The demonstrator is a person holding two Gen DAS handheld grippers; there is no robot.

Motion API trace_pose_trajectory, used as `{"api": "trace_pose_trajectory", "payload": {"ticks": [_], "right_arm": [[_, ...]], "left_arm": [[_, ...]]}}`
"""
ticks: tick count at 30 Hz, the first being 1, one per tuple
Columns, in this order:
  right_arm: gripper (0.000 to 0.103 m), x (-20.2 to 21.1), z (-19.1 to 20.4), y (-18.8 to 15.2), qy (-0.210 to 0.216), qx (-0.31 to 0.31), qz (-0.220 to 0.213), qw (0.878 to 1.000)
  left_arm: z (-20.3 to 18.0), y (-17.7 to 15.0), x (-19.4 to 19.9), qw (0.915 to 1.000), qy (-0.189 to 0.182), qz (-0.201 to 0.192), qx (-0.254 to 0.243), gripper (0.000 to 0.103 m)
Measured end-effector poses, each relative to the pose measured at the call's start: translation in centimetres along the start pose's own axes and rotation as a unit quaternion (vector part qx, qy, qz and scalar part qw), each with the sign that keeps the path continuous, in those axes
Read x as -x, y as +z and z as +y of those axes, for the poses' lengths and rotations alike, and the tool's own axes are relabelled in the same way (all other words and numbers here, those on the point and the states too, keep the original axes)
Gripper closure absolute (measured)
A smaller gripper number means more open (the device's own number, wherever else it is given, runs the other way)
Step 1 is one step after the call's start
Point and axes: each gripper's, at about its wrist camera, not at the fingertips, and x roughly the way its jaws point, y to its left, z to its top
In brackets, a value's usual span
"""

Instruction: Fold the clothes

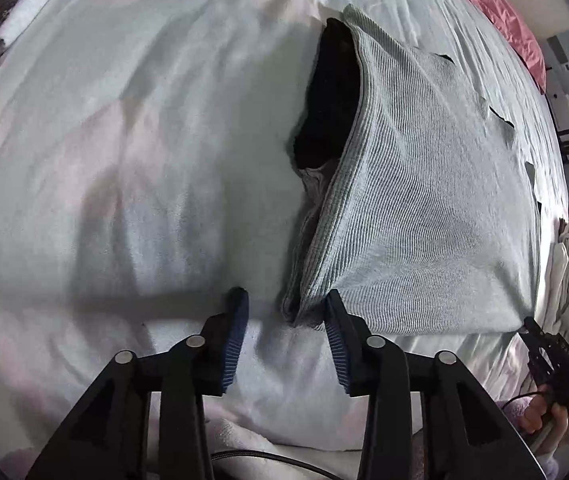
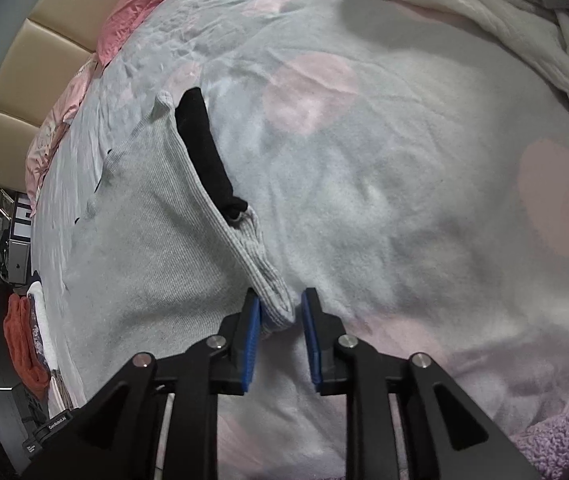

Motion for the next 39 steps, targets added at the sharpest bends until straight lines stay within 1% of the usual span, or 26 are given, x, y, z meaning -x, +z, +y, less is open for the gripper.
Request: {"api": "trace_pose_trajectory", "payload": {"ticks": [2, 5, 8, 13, 16, 20, 23, 25, 31, 32, 33, 35, 39], "right_arm": [[0.079, 0.8, 0.1, 0.0, 0.001, 0.005, -0.019, 1.000], [0.079, 1.4, -0.2, 0.5, -0.014, -0.007, -0.043, 0.999], [0.079, 1.3, -0.9, 1.0, -0.011, -0.028, -0.048, 0.998], [0.079, 1.3, 0.6, 1.2, -0.010, -0.003, -0.057, 0.998], [0.079, 1.8, 1.5, 1.1, -0.009, 0.025, -0.072, 0.997], [0.079, 1.4, 3.1, 1.2, -0.001, 0.061, -0.075, 0.995], [0.079, 0.9, 4.2, 1.3, 0.005, 0.082, -0.074, 0.994], [0.079, 0.6, 5.1, 1.4, 0.004, 0.099, -0.081, 0.992], [0.079, -0.4, 8.2, 1.6, 0.008, 0.166, -0.105, 0.980], [0.079, -0.7, 8.7, 1.7, 0.002, 0.179, -0.108, 0.978], [0.080, -1.0, 9.2, 1.7, -0.003, 0.191, -0.110, 0.975], [0.080, -1.8, 10.1, 2.0, -0.015, 0.204, -0.110, 0.973], [0.080, -3.3, 10.9, 2.4, -0.013, 0.209, -0.100, 0.973]], "left_arm": [[-0.3, 0.1, 0.7, 0.9998, 0.005, -0.019, -0.003, 0.056], [-0.6, 0.3, 1.6, 0.9988, 0.007, -0.048, -0.005, 0.056], [-0.6, 0.6, 2.3, 0.9976, 0.004, -0.069, 0.002, 0.056], [-0.7, 0.7, 3.3, 0.9938, 0.001, -0.111, -0.002, 0.056], [-1.9, 0.6, 3.8, 0.9896, 0.008, -0.140, -0.031, 0.056], [-3.7, 0.9, 4.4, 0.9801, 0.026, -0.178, -0.085, 0.056], [-5.3, 1.3, 3.8, 0.9757, 0.032, -0.183, -0.117, 0.056], [-6.4, 1.6, 3.4, 0.9722, 0.035, -0.186, -0.138, 0.056], [-9.6, 2.5, 2.3, 0.9590, 0.046, -0.195, -0.201, 0.056], [-10.1, 2.7, 2.1, 0.9563, 0.048, -0.196, -0.211, 0.056], [-10.4, 3.0, 1.8, 0.9556, 0.050, -0.196, -0.214, 0.056], [-10.6, 4.1, 0.9, 0.9569, 0.054, -0.193, -0.210, 0.056], [-10.4, 6.4, -0.9, 0.9623, 0.063, -0.176, -0.197, 0.056]]}}
